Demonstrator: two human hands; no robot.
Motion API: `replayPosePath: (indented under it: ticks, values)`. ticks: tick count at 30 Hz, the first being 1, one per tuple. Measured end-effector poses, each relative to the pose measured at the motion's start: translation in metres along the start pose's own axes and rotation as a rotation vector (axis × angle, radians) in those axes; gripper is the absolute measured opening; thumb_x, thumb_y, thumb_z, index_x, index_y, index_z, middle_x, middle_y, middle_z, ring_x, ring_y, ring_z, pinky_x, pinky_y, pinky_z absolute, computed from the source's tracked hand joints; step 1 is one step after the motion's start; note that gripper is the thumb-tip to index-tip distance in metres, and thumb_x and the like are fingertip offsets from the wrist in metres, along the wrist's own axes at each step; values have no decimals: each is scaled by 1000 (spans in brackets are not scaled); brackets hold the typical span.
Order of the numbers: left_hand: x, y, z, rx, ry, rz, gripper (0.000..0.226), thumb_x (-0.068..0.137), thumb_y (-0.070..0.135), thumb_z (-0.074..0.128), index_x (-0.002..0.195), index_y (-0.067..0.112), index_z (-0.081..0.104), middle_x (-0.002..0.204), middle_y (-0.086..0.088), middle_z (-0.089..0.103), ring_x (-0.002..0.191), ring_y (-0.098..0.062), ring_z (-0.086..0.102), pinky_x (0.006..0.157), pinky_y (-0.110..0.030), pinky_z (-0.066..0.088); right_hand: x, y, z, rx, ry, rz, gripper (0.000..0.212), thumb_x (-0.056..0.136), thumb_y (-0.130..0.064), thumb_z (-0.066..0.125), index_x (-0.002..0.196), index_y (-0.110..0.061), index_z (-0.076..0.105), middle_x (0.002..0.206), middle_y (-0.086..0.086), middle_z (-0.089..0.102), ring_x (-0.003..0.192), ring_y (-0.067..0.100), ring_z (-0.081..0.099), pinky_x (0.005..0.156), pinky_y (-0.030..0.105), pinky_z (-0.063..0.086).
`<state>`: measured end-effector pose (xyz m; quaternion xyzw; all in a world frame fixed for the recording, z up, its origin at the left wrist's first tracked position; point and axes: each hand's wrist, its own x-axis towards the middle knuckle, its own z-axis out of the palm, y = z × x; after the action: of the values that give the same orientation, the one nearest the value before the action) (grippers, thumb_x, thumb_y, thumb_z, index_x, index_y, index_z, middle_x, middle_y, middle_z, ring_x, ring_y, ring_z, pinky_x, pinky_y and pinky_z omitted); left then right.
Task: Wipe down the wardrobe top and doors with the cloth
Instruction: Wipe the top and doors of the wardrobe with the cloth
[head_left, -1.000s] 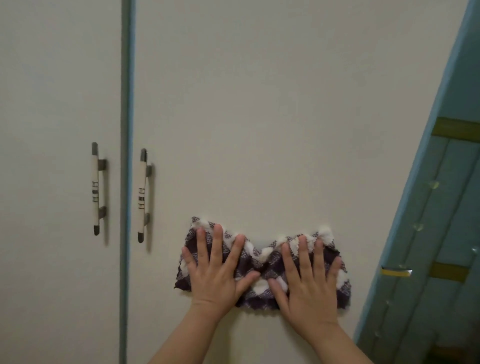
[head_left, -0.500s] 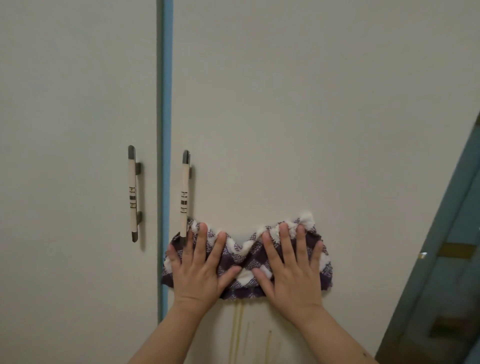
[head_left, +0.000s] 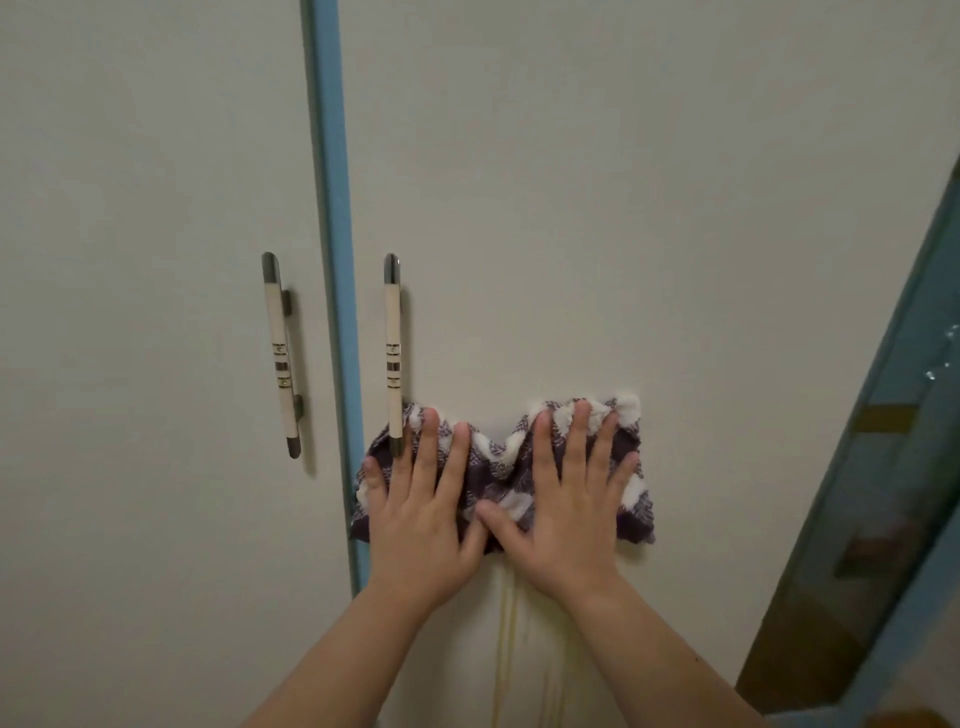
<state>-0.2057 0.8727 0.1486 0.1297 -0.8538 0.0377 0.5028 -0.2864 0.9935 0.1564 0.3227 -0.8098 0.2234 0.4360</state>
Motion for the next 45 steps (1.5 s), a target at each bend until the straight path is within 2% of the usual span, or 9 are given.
replayPosePath:
  ticks: [5,8,10,18,23,27,31,42,45]
  values:
    - [-4,-14,-25,-223,-144,106,92,67,29,45,148,26,2,157,3,-1,144,-16,6,113,-47,1,3,-35,24,0,124,77,99,73,-76,31,150,-23,-3,156,11,-15,142,40,-11,106,66,-4]
    - [-5,-21,-31,-232,-186,167,95,63,30,45,148,24,3,157,0,3,144,-17,8,112,-48,7,8,-58,43,-19,216,50,73,89,-54,26,150,-25,-3,157,9,-14,143,37,-9,105,66,2]
    - [-7,-22,-32,-236,-172,176,92,66,32,46,148,25,3,156,-2,5,143,-16,9,111,-48,9,11,-65,54,-24,268,47,57,99,-42,16,150,-24,-1,157,11,-12,143,37,-6,105,66,8]
    - [-15,-12,-13,-175,19,69,65,91,56,24,147,27,10,154,-13,16,142,-24,14,112,-48,12,16,-63,63,-30,346,-34,51,102,-39,9,150,-24,-1,157,10,-15,144,33,-8,107,64,6]
    - [-10,12,10,-137,119,56,63,91,60,20,146,33,6,154,-10,14,143,-32,7,111,-56,8,16,-25,54,-105,360,-96,47,102,-38,9,147,-29,18,154,7,15,144,31,-7,106,65,9]
    - [3,54,32,-75,152,67,65,89,65,15,146,35,3,152,-10,16,140,-38,4,107,-63,-1,14,30,45,-120,393,-63,52,99,-47,18,149,-33,12,158,3,-6,144,31,-4,106,67,6]
    - [17,104,50,-64,169,42,69,88,65,11,147,29,8,152,-11,19,139,-42,5,104,-67,-2,9,89,30,-164,389,14,55,99,-52,11,149,-31,5,154,6,16,140,37,14,103,72,11]
    - [20,196,79,27,20,22,85,78,77,3,143,27,24,154,-15,14,139,-44,3,99,-70,-1,-16,178,14,-94,336,205,78,77,-65,31,146,-35,10,155,-3,3,142,17,-18,101,66,-5]
    - [14,192,82,42,20,48,86,77,77,2,142,28,28,154,-12,16,140,-42,6,98,-70,3,-24,170,18,-37,329,281,79,75,-65,25,147,-34,11,157,1,-2,143,28,-6,103,64,-8]
